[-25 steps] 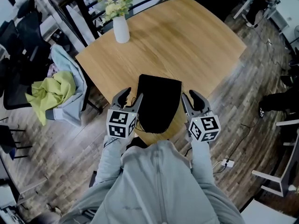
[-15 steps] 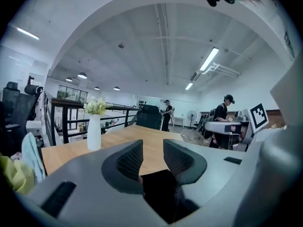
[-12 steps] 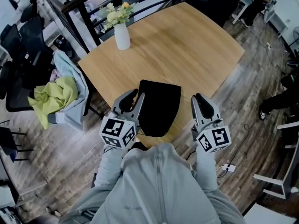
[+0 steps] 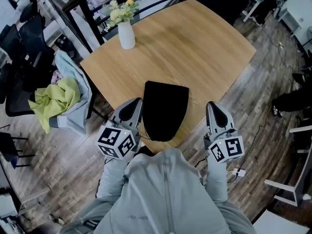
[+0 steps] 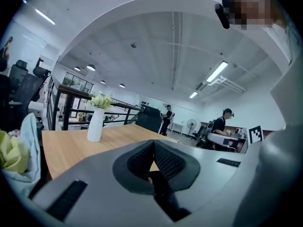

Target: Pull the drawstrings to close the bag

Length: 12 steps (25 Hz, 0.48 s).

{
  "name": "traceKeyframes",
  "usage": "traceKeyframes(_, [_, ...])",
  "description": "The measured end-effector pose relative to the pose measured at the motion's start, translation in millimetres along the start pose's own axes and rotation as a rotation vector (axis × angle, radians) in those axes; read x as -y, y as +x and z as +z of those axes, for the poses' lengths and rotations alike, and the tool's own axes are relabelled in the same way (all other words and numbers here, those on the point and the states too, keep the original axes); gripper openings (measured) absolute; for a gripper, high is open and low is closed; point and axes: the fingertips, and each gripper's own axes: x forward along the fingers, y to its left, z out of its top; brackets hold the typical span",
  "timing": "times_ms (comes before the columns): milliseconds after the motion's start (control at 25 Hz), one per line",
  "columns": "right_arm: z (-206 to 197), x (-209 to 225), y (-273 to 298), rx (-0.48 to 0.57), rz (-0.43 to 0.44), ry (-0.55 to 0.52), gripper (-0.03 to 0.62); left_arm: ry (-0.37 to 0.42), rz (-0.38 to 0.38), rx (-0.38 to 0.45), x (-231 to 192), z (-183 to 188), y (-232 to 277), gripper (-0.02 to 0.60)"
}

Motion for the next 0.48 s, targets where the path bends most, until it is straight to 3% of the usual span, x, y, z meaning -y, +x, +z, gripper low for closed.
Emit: traceKeyframes(480, [-5.3, -2.8, -5.7, -0.016, -0.018, -0.011, 0.023, 0.048, -0.016, -0.017, 4.2, -2.2, -1.8, 0.026])
